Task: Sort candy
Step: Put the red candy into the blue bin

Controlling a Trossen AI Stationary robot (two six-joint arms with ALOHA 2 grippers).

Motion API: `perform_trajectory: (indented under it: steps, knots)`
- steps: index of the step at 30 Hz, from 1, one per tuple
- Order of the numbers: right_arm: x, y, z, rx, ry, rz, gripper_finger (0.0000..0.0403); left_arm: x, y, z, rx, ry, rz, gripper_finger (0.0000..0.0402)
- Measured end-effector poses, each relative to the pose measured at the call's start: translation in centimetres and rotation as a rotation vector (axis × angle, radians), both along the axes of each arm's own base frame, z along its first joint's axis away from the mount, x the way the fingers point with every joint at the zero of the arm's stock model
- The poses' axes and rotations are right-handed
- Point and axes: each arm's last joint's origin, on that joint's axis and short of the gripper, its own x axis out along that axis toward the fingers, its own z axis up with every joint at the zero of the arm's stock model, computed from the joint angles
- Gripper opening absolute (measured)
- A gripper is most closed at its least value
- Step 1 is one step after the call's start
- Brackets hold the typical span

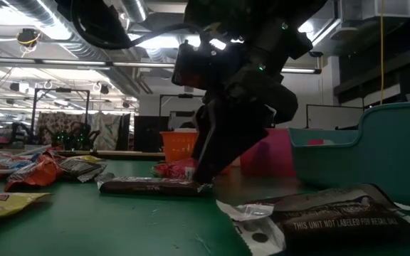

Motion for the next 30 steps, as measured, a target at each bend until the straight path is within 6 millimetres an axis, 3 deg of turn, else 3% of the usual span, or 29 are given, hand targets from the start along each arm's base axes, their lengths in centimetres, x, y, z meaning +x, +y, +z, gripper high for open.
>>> perform_trajectory:
  steps: [14,24,30]
  knots:
    - [0.2,0.1,0.9,0.023,0.018,0.014,0.0131,0.0,0.0,0.0,0.0,0.0,0.0,0.0166]
    - [1.2,0.4,6.5,0.009,0.105,0.021,0.0101,0.0,0.0,0.0,0.001,0.005,-0.001,0.0166]
    - [0.1,0.2,9.9,-0.028,0.273,0.016,0.0099,-0.1,0.0,-0.1,-0.004,0.009,-0.006,0.0166]
